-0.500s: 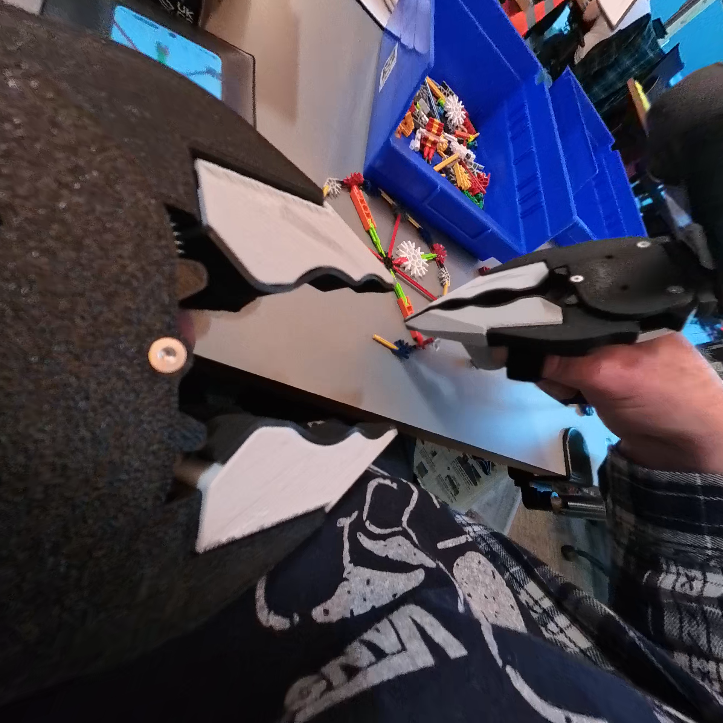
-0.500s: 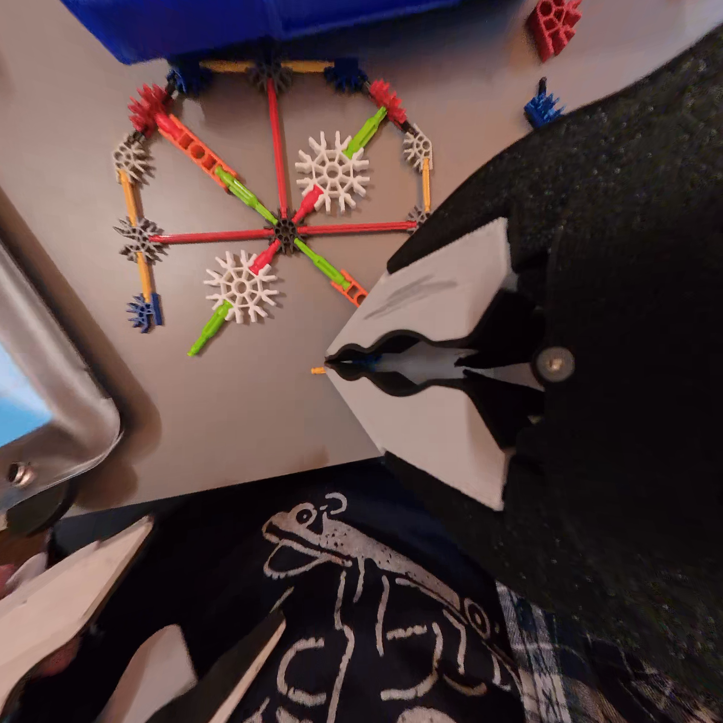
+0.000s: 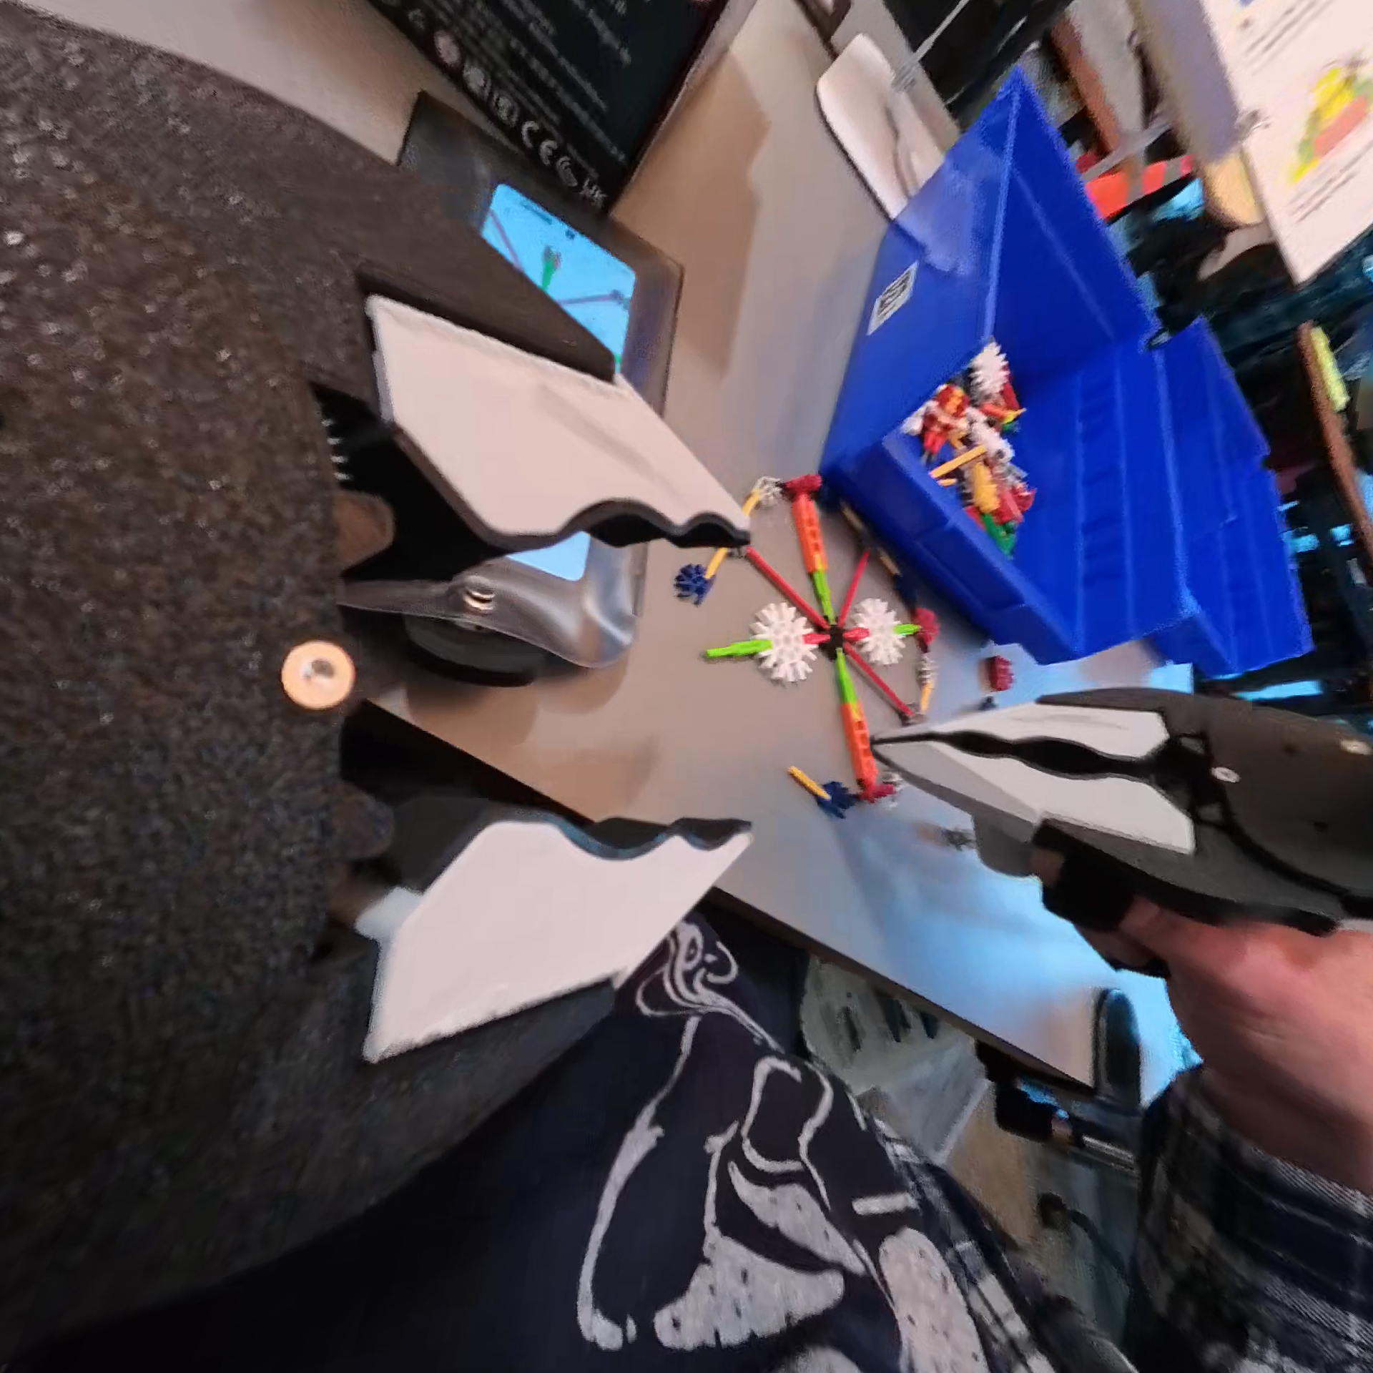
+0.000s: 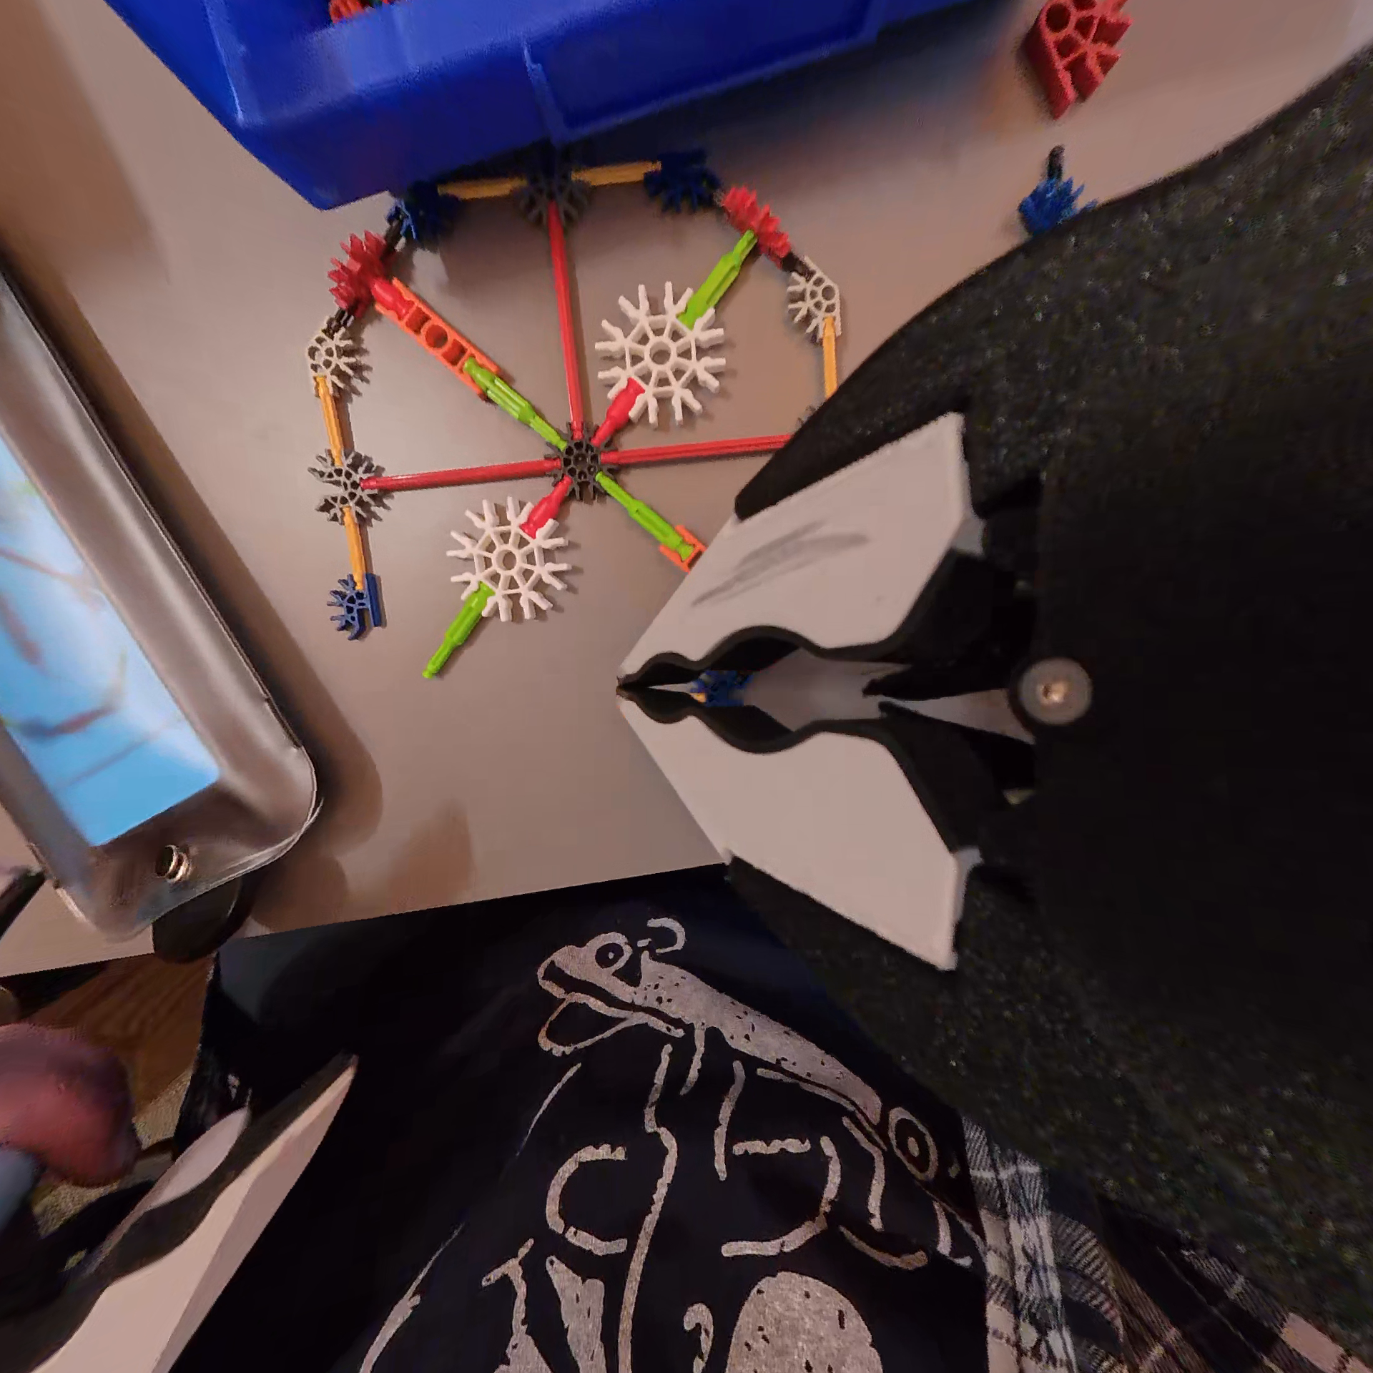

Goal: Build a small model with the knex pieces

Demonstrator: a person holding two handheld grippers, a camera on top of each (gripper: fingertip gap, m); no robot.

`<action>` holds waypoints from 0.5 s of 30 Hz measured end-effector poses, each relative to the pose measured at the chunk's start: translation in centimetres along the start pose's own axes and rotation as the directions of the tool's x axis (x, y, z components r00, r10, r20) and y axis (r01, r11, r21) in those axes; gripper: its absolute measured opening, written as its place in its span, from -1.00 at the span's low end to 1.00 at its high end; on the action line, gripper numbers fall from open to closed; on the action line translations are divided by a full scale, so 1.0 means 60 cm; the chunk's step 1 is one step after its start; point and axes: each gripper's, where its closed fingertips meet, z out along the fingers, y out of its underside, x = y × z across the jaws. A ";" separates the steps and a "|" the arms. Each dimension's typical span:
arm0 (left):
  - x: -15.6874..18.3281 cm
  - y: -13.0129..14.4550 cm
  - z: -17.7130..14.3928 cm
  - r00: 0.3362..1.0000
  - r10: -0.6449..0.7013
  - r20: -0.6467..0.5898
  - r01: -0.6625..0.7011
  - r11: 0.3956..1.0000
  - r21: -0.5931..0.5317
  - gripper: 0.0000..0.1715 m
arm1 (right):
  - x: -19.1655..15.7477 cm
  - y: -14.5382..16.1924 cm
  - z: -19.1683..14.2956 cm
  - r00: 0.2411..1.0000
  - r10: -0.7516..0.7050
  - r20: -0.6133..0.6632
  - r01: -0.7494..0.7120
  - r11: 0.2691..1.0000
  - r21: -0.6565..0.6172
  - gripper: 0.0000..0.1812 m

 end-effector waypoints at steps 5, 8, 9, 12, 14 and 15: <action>0.007 0.029 0.022 0.998 -0.032 -0.058 0.028 0.997 -0.077 -0.03 | -0.005 -0.004 0.003 1.000 -0.001 0.018 0.001 1.000 0.014 -1.00; 0.008 0.046 0.031 0.994 -0.073 -0.085 0.062 0.990 -0.128 0.07 | -0.006 -0.004 0.004 1.000 0.000 0.022 0.000 1.000 0.017 -1.00; 0.007 0.046 0.032 0.994 -0.073 -0.087 0.061 0.989 -0.134 0.08 | -0.005 -0.004 0.004 1.000 0.002 0.024 -0.002 1.000 0.019 -1.00; 0.012 0.034 0.034 0.988 -0.093 -0.120 0.079 0.990 -0.113 0.08 | -0.003 -0.003 0.005 1.000 0.010 0.030 -0.010 1.000 0.025 -1.00; 0.020 0.034 0.041 0.988 -0.071 -0.136 0.053 0.990 -0.129 0.08 | -0.001 -0.004 0.006 0.999 0.012 0.033 -0.013 0.999 0.029 -1.00; 0.024 0.035 0.045 0.988 -0.061 -0.142 0.042 0.990 -0.137 0.09 | -0.001 -0.004 0.007 0.999 0.013 0.036 -0.014 0.999 0.029 -1.00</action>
